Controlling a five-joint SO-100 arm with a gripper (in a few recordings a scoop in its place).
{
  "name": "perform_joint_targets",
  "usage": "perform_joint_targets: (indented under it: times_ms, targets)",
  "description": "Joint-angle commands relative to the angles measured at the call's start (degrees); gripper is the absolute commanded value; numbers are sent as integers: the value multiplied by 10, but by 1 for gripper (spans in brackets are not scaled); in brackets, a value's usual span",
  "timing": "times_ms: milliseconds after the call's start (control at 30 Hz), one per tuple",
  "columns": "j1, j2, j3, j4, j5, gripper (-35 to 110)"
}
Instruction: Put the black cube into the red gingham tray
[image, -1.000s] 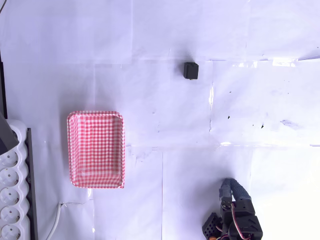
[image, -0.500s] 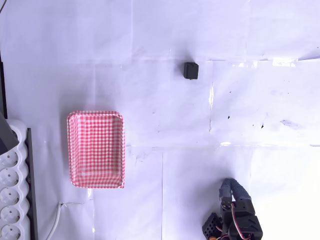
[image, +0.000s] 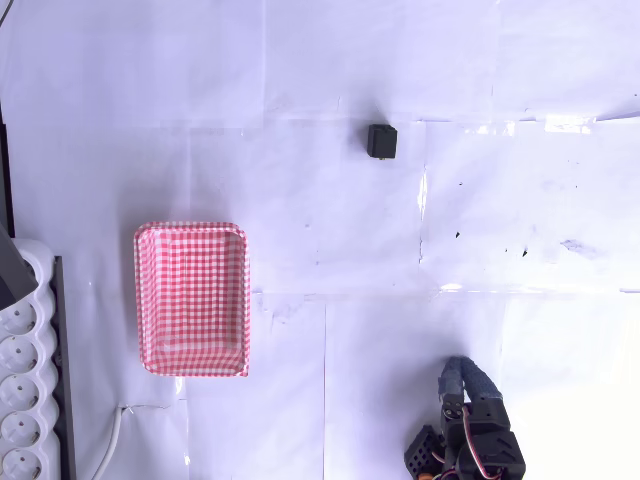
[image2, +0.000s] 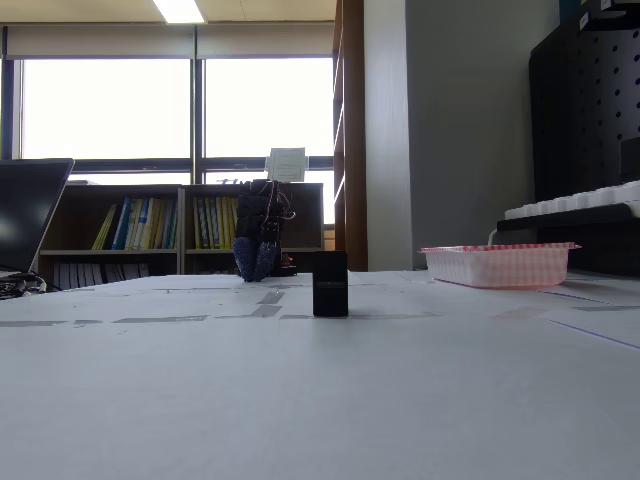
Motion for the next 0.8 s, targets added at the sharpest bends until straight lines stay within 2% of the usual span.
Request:
perform_joint_targets:
  times_ms: [0, 133, 200, 267, 333, 600, 667, 767]
  targets:
    - [-12, -6, 5, 32, 18, 0]
    - [-11, -6, 5, 32, 12, 0]
    - [-8, 2, 5, -16, 82, 0]
    - [-34, 68, 5, -157, 8, 3]
    - [-57, 180, 5, -340, -24, 5]
    - [-78, 666, 18, -947, -13, 23]
    - [-82, 756, 50, -1008, -9, 34]
    - [-83, 870, 115, -1068, -19, 40]
